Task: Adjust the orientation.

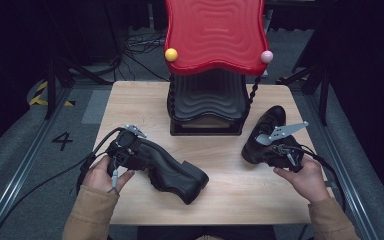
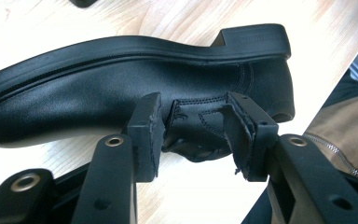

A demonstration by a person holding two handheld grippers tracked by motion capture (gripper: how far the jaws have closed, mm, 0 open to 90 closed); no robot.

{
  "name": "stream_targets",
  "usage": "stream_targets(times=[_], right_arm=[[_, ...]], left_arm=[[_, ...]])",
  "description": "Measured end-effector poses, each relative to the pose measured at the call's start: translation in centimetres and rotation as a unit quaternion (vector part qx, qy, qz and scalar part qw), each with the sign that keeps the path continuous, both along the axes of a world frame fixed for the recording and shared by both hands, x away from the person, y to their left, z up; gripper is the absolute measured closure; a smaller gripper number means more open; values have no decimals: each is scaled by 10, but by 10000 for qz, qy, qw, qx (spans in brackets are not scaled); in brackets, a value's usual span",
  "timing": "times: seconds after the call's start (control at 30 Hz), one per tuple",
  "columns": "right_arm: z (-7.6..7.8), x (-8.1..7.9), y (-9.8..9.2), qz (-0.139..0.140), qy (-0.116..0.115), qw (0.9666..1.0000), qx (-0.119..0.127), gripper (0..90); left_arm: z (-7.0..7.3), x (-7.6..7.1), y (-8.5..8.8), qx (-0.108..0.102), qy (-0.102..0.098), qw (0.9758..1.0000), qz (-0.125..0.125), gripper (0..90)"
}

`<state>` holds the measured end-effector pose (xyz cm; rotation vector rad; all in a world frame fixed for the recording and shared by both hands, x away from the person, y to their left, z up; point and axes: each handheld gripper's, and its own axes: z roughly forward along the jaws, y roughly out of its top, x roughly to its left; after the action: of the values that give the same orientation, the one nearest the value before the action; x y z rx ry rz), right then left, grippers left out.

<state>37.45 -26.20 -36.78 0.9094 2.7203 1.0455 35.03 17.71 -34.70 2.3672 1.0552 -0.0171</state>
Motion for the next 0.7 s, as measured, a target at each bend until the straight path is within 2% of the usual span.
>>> stream_targets(times=[0.2, 0.33, 0.5, 0.57, 0.63, 0.7], right_arm=[[0, 0, 3, 13, -16, 9999, 102, 871], [3, -2, 10, 65, -79, 9999, 11, 879], [7, -5, 28, 283, -133, 9995, -6, 882], [6, -6, 36, 382, -124, 9992, -15, 883], [5, -7, 45, 516, -59, 9986, 38, 885], [3, -8, 55, 626, -5, 9980, -15, 886]], left_arm=[[1, -3, 0, 5, -43, 10000, 46, 554], [2, -7, 3, -1, -49, 10000, 47, 539], [3, -12, 6, -50, -15, 9999, 141, 513], [4, -12, 8, -211, 127, 9994, 261, 462], [6, -12, 10, -262, 146, 9992, 252, 434], [6, -11, 10, -255, 149, 9992, 256, 431]])
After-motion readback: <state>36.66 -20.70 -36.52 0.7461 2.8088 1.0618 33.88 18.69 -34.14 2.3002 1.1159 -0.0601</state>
